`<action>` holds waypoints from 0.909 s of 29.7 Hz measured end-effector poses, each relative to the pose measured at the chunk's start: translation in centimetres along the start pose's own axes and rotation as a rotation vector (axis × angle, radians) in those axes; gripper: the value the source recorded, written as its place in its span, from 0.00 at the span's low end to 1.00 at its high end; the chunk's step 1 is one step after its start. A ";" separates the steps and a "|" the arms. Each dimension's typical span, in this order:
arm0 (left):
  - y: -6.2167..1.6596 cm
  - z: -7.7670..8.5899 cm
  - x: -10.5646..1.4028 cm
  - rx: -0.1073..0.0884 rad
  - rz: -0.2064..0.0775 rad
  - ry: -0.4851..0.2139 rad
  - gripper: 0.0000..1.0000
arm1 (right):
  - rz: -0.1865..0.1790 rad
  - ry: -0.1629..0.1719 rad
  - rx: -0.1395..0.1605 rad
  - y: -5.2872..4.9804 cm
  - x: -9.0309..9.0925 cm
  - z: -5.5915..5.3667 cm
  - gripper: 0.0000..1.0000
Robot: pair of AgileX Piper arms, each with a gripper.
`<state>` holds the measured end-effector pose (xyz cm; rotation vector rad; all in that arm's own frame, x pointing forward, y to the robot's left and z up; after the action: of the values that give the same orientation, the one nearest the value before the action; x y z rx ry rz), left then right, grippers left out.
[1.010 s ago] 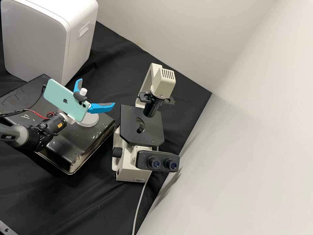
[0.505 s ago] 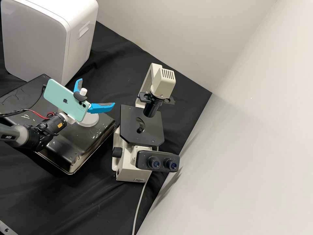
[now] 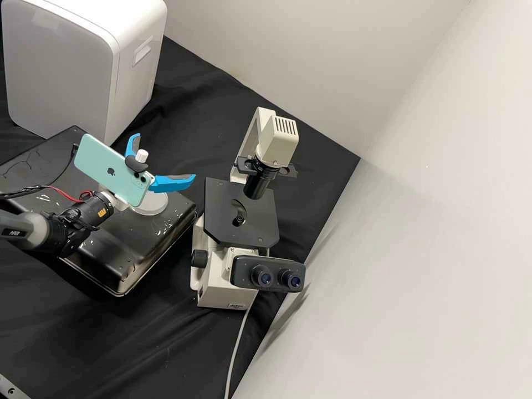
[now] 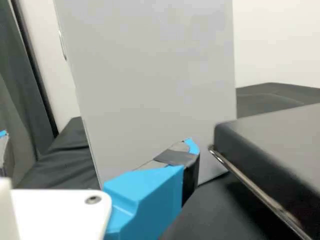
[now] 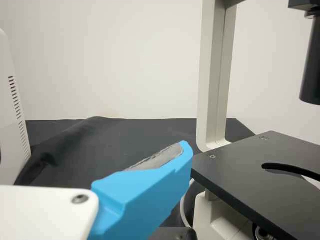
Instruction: Place the petri dish on the microscope
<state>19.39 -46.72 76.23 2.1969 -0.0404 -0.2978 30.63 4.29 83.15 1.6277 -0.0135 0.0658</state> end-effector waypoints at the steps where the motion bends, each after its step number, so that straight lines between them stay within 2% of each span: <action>1: -0.18 0.1 -0.2 -0.007 -0.005 0.002 1.00 | 0.000 0.000 0.000 0.0 0.0 0.0 1.00; 4: -0.48 0.5 -1.0 -0.032 -0.008 0.012 1.00 | 0.000 0.000 0.000 0.0 0.0 0.0 1.00; 7: -0.78 0.9 -1.7 -0.041 -0.017 0.008 1.00 | 0.000 0.000 0.000 0.0 0.0 0.0 1.00; 8: -0.74 1.1 -1.9 -0.035 -0.010 0.004 1.00 | 0.000 0.000 0.000 0.0 0.0 0.0 1.00; 15: -0.34 3.6 -3.2 -0.032 0.017 -0.060 1.00 | 0.000 0.000 0.000 0.0 0.0 0.0 1.00; 21: 0.62 6.1 -5.2 -0.017 0.057 -0.175 1.00 | 0.000 0.000 0.000 0.0 0.0 0.0 1.00; 24: 0.97 6.7 -6.1 -0.005 0.068 -0.209 1.00 | 0.000 0.000 0.000 0.0 0.0 0.0 1.00; 27: 1.04 7.2 -6.8 0.002 0.061 -0.238 1.00 | 0.000 0.000 0.000 0.0 0.0 0.0 1.00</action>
<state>11.23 -52.11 74.24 2.1471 -0.2389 -0.5237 30.63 4.29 83.15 1.6277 -0.0135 0.0658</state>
